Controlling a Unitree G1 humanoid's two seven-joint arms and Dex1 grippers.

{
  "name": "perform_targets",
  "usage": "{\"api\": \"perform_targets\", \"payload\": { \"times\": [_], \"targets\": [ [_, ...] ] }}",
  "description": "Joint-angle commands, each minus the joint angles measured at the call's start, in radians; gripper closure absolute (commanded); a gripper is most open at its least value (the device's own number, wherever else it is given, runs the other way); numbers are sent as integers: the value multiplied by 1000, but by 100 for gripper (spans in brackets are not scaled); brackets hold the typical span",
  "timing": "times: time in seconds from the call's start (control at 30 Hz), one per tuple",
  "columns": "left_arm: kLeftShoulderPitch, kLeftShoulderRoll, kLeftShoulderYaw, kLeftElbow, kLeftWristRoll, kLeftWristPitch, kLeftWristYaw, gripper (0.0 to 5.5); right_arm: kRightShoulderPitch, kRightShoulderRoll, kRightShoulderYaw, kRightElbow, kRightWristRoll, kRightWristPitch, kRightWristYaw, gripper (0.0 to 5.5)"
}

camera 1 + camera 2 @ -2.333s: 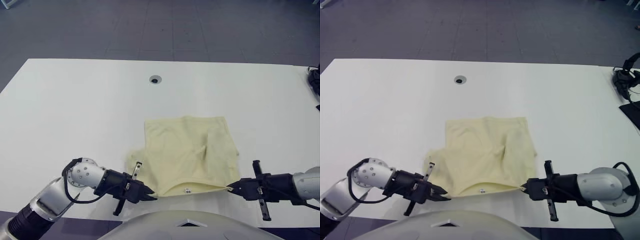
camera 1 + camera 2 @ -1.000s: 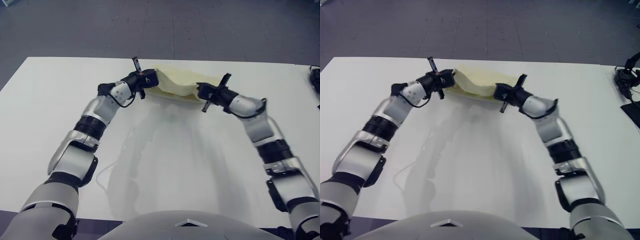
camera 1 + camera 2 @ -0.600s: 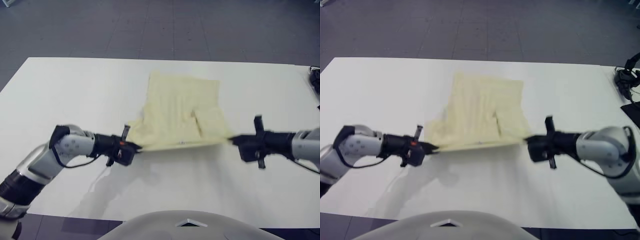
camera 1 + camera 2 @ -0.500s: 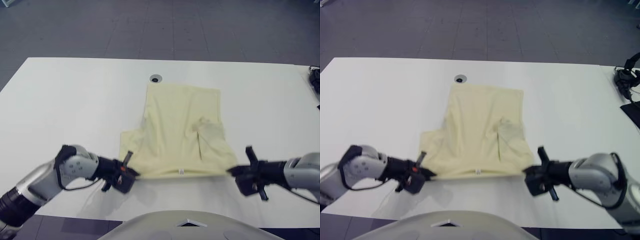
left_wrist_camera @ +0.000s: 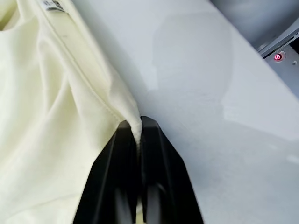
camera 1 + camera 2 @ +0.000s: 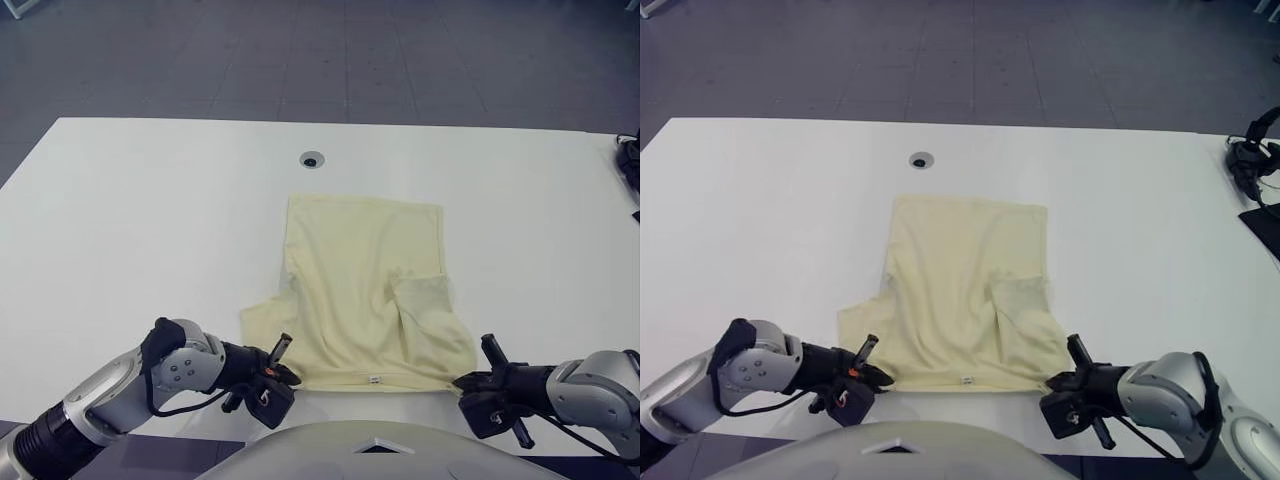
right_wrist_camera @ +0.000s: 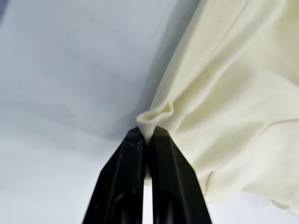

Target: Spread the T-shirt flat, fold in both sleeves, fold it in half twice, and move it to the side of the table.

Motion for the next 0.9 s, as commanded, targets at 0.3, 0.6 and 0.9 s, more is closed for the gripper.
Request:
{"api": "perform_targets", "payload": {
  "times": [0.3, 0.6, 0.9],
  "targets": [
    [68, 0, 120, -36, -374, 150, -73, 365, 28, 33, -100, -73, 280, 102, 55, 436],
    [-2, -38, 244, 25, -529, 192, -67, 210, -64, 36, -280, -77, 611, 179, 111, 287],
    [-274, -388, 241, 320, -344, 164, 289, 54, -325, 66, -172, 157, 549, 224, -86, 139]
  ]
}}
